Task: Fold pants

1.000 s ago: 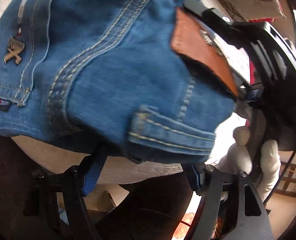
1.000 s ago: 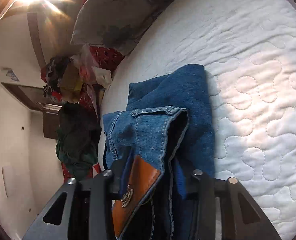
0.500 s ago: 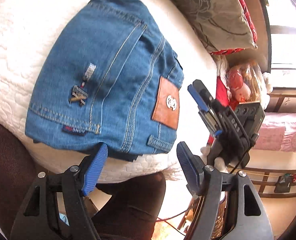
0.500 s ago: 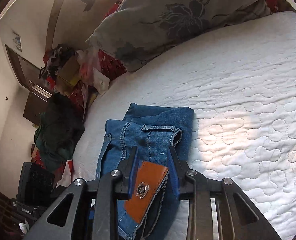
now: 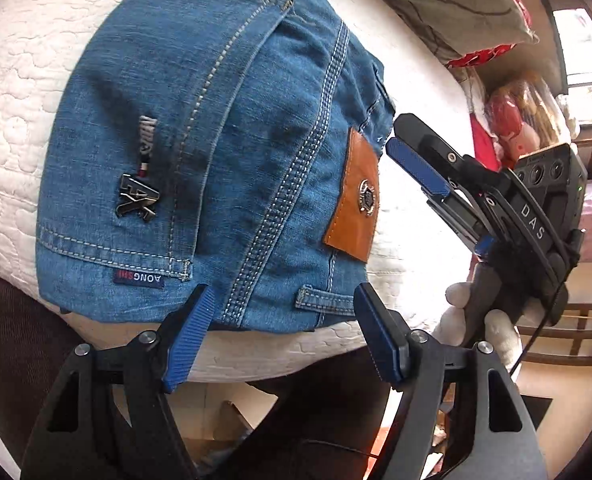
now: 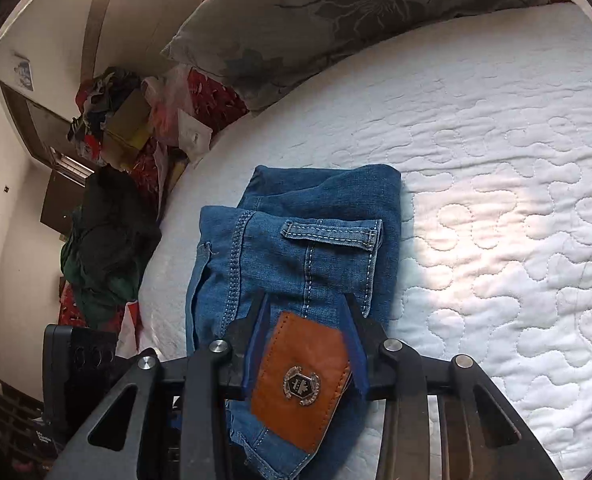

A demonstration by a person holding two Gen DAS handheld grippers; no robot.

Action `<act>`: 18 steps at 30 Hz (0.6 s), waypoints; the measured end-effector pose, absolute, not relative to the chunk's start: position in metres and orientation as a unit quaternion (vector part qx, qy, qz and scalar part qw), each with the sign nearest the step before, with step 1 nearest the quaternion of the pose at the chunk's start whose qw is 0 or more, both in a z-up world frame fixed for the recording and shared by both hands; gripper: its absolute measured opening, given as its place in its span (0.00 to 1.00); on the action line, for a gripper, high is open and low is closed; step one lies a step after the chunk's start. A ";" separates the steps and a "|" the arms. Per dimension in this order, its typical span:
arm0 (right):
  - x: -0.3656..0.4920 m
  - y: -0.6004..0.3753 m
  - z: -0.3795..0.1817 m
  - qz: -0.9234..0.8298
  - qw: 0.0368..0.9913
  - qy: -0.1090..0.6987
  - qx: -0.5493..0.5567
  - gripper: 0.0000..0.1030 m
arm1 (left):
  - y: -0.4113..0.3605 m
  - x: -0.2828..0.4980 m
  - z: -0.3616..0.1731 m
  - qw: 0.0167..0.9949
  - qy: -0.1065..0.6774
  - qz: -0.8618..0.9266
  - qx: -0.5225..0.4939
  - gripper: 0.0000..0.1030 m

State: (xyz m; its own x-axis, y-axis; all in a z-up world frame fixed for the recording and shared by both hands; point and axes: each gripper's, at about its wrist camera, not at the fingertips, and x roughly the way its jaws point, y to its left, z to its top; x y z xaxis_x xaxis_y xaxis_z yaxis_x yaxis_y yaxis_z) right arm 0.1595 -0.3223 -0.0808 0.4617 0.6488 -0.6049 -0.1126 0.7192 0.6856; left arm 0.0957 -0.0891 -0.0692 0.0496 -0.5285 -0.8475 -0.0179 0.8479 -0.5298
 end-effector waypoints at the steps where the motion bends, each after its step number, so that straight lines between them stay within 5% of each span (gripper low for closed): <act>1: 0.155 -0.329 -0.077 0.229 0.808 0.454 0.299 0.59 | -0.075 0.094 -0.062 0.700 0.656 -0.185 -0.215 0.69; 9: 0.133 -0.338 -0.107 0.186 0.788 0.478 0.339 0.63 | 0.020 0.130 -0.076 0.704 0.634 -0.132 -0.291 0.70; 18: 0.133 -0.311 -0.131 0.232 0.749 0.474 0.400 0.68 | 0.007 0.189 -0.099 0.692 0.637 -0.177 -0.292 0.71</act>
